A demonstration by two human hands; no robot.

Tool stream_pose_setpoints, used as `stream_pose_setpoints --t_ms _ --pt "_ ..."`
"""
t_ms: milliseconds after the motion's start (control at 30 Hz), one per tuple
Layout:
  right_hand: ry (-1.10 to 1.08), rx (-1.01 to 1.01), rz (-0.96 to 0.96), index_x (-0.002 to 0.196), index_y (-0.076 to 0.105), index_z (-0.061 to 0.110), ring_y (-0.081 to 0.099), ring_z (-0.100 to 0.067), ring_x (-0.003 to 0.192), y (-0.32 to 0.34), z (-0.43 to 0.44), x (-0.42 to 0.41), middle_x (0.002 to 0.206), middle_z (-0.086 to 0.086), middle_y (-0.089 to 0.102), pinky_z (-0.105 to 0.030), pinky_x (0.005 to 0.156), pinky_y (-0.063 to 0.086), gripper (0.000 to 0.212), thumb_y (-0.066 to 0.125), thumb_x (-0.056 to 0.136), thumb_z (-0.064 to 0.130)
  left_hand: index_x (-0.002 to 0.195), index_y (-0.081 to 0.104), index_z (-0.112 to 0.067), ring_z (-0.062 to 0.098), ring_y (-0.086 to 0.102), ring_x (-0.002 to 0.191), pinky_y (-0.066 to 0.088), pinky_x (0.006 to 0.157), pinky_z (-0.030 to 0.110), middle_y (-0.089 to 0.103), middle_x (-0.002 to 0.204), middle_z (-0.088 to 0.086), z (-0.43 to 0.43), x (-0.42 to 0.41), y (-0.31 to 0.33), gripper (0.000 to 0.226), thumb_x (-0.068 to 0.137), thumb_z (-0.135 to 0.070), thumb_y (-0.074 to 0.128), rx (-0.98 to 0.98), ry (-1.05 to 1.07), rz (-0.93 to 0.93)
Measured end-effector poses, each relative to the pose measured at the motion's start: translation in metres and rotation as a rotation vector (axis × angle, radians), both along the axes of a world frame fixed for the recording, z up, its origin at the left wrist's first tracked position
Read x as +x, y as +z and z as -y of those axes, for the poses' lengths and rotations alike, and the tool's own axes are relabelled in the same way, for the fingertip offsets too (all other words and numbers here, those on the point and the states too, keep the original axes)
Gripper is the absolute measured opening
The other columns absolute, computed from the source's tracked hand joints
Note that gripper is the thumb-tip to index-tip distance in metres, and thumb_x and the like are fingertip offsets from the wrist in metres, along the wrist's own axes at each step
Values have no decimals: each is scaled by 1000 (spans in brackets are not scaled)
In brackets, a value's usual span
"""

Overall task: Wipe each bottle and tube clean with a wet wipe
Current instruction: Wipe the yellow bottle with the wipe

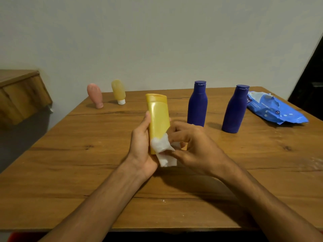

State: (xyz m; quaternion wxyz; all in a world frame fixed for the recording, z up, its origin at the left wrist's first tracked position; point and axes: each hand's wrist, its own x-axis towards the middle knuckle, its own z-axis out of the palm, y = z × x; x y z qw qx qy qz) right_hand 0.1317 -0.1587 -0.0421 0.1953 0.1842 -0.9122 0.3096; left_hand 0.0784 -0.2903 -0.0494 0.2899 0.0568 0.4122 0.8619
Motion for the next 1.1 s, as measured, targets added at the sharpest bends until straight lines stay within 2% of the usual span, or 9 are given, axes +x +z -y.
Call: stream_pose_setpoints --t_ms 100,200,267,400,500,667,800,900,1100 --pt "36 -122 65 88 72 9 56 2 90 3 -2 2 97 11 61 -15 72 49 16 72 79 23 132 57 -12 22 71 69 56 56 35 67 92 11 1 -1 2 58 92 -53 51 3 9 15" --pt "63 -203 8 90 73 7 60 -4 93 4 1 3 98 6 63 -23 72 56 22 71 79 26 126 58 -12 21 68 62 56 56 35 69 76 9 1 -1 1 52 90 -50 56 -20 -11 16" --pt "57 -173 -45 89 73 8 59 -5 91 3 4 5 96 4 63 -23 70 56 23 70 80 28 119 61 -10 21 65 63 54 63 35 69 71 8 1 0 0 50 88 -49 59 -45 -33 27" --pt "-27 -72 -149 86 72 13 55 -1 89 2 4 5 95 7 61 -9 73 48 8 72 80 19 123 62 -9 23 65 79 54 72 38 69 91 10 1 -4 2 57 80 -47 69 -75 0 40" --pt "-107 -56 -186 86 70 18 54 0 92 2 -1 4 95 11 57 -8 76 45 7 72 80 20 128 61 -13 24 65 92 53 74 40 67 109 10 1 -8 1 70 71 -51 74 -113 55 24" --pt "-208 -177 -193 86 68 23 54 2 87 5 -6 1 89 24 52 -9 72 43 12 69 79 33 133 56 -18 29 68 107 55 75 40 70 118 11 2 -6 2 65 84 -61 58 -101 1 -21" --pt "-222 -233 -174 87 70 24 56 1 83 7 -9 0 87 21 56 -9 68 42 11 69 80 32 140 47 -20 32 65 114 54 83 44 67 125 13 1 -5 1 69 88 -66 47 -55 -31 -43" --pt "-237 -258 -182 84 69 22 56 2 81 8 -10 0 86 17 58 -9 66 43 15 65 79 36 139 49 -18 35 62 118 49 97 50 65 128 15 2 -9 -1 67 93 -65 40 -17 -19 -59" --pt "-283 -253 -172 87 71 17 58 -1 82 5 -11 -2 90 12 62 -12 66 47 25 63 78 39 142 46 -10 37 57 124 42 107 49 60 133 20 3 -12 -8 76 94 -67 31 5 -47 -42"
